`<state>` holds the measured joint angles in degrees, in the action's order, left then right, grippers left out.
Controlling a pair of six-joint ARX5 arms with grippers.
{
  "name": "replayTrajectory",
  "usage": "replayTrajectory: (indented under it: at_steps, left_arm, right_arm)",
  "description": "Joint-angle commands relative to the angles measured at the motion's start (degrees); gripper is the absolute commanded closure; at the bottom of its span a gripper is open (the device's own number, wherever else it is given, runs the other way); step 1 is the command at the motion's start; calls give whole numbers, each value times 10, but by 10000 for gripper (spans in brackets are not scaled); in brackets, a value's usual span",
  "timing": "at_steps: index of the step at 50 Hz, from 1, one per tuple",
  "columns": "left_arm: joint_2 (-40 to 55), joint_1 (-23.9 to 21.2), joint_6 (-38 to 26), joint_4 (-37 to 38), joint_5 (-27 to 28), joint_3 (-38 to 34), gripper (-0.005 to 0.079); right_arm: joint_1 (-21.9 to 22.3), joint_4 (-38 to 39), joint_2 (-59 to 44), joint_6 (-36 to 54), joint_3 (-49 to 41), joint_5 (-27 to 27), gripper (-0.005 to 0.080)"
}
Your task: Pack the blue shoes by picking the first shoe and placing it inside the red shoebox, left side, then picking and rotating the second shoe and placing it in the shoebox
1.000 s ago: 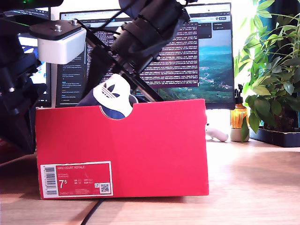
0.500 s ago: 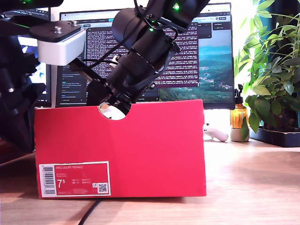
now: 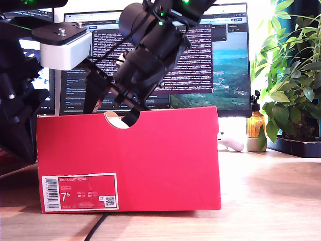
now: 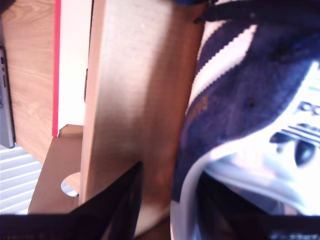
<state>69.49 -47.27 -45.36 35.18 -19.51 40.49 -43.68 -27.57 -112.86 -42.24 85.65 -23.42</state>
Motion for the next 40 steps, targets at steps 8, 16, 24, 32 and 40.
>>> replayTrajectory:
  at_steps: [8,16,24,32,40]
  left_arm:
    - [6,-1,4,-5,-1,-7,761]
    - [6,-1,4,-5,0,-7,761]
    - [6,-1,3,-8,0,-7,761]
    - [6,-1,3,-10,0,-7,761]
    - [6,-1,3,-10,0,-7,761]
  right_arm:
    - [6,-47,10,41,64,13,479]
    - [6,-94,10,61,92,24,479]
    - [6,-149,12,94,121,26,478]
    - [6,-205,12,126,121,63,461]
    - [15,-281,12,156,121,125,461]
